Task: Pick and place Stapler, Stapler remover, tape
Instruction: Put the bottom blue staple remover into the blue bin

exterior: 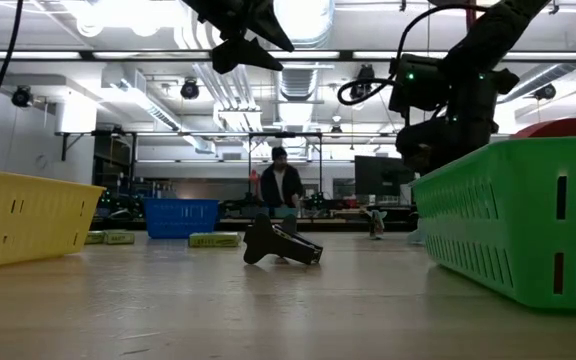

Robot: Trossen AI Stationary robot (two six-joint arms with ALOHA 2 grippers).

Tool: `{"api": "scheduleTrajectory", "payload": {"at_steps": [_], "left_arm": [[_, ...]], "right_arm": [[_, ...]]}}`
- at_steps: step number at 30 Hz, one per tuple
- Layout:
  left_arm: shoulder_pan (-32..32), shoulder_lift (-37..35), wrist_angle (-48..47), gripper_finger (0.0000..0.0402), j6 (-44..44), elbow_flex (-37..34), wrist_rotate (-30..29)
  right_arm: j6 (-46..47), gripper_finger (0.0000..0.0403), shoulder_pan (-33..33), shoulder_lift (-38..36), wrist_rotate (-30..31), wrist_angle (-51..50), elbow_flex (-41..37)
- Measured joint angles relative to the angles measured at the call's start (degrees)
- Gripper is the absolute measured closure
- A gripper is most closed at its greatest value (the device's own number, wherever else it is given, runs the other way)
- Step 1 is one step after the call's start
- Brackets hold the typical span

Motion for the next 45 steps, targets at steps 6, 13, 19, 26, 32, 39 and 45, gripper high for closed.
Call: {"api": "scheduleTrajectory", "payload": {"at_steps": [6,13,19,26,32,39,45], "left_arm": [[0.0,0.0,0.0,0.0186,0.09,0.0,-0.01],[0.02,0.0,-0.01,0.0186,0.11,0.0,-0.01],[0.02,0.0,0.0,0.0186,0.11,0.0,0.0],[0.02,0.0,-0.08,0.0186,-0.24,0.14,0.76],[0.02,-0.45,-0.06,0.0186,0.26,0.24,1.83],[0.3,-2.67,-0.51,0.0186,3.23,1.59,10.95],[1.58,-5.07,-0.53,0.0186,5.6,2.9,21.21]], "right_arm": [[-0.02,0.0337,0.0,0.0,0.24,2.15,0.0],[-0.29,0.0381,0.0,0.02,0.26,3.19,-0.02],[0.64,0.0394,0.0,0.02,0.51,5.38,-0.02],[0.84,0.0394,-0.04,-0.6,0.5,5.88,2.58],[-0.47,0.0394,-0.09,-1.18,0.65,5.7,6.88],[-3.02,0.0394,-0.13,-3.98,0.92,5.2,14.83],[-9.26,0.0394,-0.13,-7.39,3.78,4.18,21.97]]}}
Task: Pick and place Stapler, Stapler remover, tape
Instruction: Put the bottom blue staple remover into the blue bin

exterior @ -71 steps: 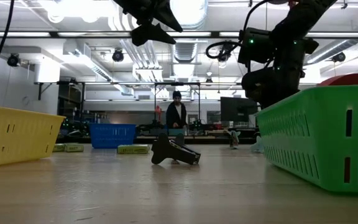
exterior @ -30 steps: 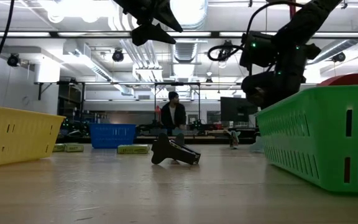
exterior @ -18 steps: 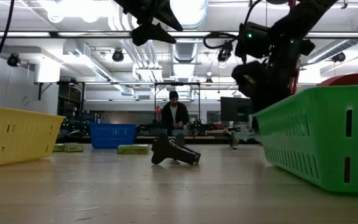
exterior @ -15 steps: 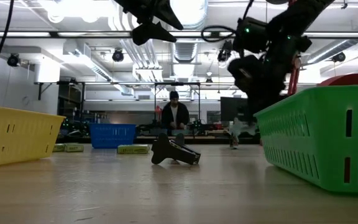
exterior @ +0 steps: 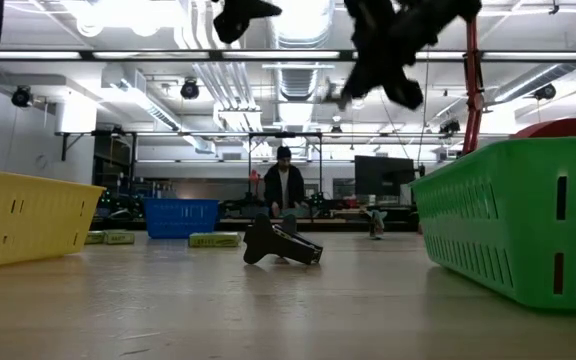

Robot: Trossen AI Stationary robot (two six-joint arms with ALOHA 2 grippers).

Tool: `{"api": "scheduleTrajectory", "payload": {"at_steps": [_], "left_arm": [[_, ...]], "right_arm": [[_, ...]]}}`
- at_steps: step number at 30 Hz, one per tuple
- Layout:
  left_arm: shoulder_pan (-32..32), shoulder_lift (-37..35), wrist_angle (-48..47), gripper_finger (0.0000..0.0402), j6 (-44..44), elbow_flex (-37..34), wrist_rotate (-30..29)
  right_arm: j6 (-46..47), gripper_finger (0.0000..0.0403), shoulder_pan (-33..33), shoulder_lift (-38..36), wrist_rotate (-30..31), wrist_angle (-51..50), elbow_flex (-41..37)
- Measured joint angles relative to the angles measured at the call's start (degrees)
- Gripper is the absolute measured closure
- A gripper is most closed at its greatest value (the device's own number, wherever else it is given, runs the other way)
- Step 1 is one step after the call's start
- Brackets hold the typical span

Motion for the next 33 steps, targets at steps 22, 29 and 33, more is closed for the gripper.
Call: {"api": "scheduleTrajectory", "payload": {"at_steps": [22,29,33], "left_arm": [[0.35,0.39,3.39,0.0193,-2.68,0.01,4.49],[0.35,1.34,6.93,0.0193,-4.59,0.01,4.62],[0.35,2.37,8.02,0.0193,-6.22,0.01,5.0]], "right_arm": [[-17.68,0.0394,1.18,-4.17,1.39,12.25,11.05],[-18.52,0.0394,1.18,-3.8,1.38,12.39,11.03],[-18.48,0.0394,1.61,-3.0,1.29,14.25,11.03]]}}
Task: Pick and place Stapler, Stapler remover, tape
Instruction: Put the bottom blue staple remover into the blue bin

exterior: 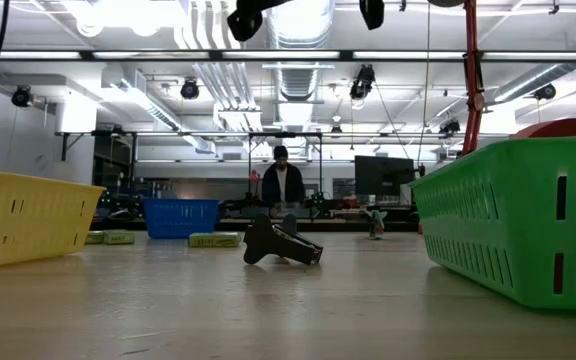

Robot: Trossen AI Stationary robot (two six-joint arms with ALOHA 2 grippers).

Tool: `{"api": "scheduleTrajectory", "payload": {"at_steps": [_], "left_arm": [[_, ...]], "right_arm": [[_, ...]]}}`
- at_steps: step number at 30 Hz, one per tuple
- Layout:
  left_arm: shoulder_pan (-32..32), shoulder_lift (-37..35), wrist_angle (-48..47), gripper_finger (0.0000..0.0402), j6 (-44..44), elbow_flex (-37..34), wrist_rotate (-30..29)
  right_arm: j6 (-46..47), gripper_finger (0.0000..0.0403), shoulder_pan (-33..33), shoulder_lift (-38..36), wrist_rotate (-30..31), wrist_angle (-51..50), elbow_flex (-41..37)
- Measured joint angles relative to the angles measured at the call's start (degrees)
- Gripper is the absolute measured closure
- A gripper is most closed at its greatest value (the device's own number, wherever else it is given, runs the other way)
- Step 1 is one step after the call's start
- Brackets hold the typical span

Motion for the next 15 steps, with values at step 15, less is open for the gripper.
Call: {"api": "scheduleTrajectory", "payload": {"at_steps": [15], "left_arm": [[0.07,0.43,3.34,0.0194,-3.85,0.0,6.35]], "right_arm": [[-1.53,0.0394,0.32,0.11,0.13,-1.57,-0.11]]}}
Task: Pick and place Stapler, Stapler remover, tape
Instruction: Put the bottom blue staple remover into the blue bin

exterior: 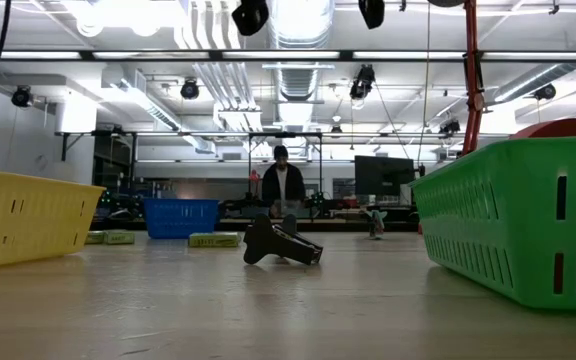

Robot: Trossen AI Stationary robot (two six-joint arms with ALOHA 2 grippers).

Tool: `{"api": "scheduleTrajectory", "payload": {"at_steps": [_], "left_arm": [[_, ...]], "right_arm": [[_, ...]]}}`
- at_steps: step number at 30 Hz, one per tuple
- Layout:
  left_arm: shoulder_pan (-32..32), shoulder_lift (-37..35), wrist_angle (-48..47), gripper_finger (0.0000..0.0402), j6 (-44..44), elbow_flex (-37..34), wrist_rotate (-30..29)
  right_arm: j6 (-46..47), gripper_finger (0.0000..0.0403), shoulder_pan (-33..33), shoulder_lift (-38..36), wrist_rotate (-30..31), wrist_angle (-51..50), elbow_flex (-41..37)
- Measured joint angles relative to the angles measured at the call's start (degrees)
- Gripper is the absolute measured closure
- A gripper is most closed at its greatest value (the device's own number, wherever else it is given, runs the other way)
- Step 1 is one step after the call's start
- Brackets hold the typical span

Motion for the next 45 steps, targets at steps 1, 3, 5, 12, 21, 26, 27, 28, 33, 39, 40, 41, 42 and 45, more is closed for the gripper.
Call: {"api": "scheduleTrajectory", "payload": {"at_steps": [1,3,5,12,21,26,27,28,33,39,40,41,42,45], "left_arm": [[0.0,-0.01,-0.01,0.0194,-0.1,0.0,0.0],[0.02,0.0,-0.05,0.0194,-0.4,0.0,0.34],[0.0,0.0,-0.04,0.0194,-0.54,0.0,1.04],[0.02,0.04,-0.04,0.0235,-1.41,0.0,0.86],[0.02,0.04,-0.41,0.0299,-1.83,-0.09,0.24],[0.02,0.37,-0.32,0.0317,-2.65,-0.13,0.15],[0.0,0.41,-0.32,0.0319,-3.22,-0.13,0.13],[0.0,0.44,-0.27,0.0321,-3.6,-0.13,0.11],[0.2,0.89,0.05,0.0339,-4.15,-0.13,0.17],[0.57,0.89,0.09,0.0388,-3.63,-0.14,0.17],[0.64,0.92,0.08,0.0393,-3.71,-0.15,0.15],[0.7,1.02,0.12,0.0394,-3.83,-0.15,0.18],[0.78,1.1,0.12,0.0394,-3.87,-0.15,0.22],[0.87,1.11,0.12,0.0394,-3.9,-0.15,0.4]], "right_arm": [[0.0,0.0394,-0.01,0.11,0.0,-0.03,0.0],[-0.02,0.0394,-0.03,0.14,0.09,-0.01,0.0],[-0.17,0.0394,-0.01,0.14,0.52,0.06,0.0],[-0.58,0.0394,0.02,0.15,1.45,0.15,0.0],[0.86,0.0394,0.02,1.48,1.49,0.7,0.02],[1.16,0.0394,0.02,1.6,1.72,1.52,0.02],[1.12,0.0394,0.02,1.6,1.7,1.9,0.02],[1.13,0.0394,0.06,1.6,1.74,2.18,0.02],[1.18,0.0394,0.08,1.62,1.9,2.13,0.02],[1.23,0.0394,0.08,1.62,1.87,2.17,0.02],[1.15,0.0394,0.08,1.62,1.85,2.24,0.02],[1.14,0.0394,0.08,1.61,1.86,2.23,0.04],[1.11,0.0394,0.08,1.6,1.86,2.18,0.04],[1.16,0.0394,0.08,1.62,1.86,2.11,0.04]]}}
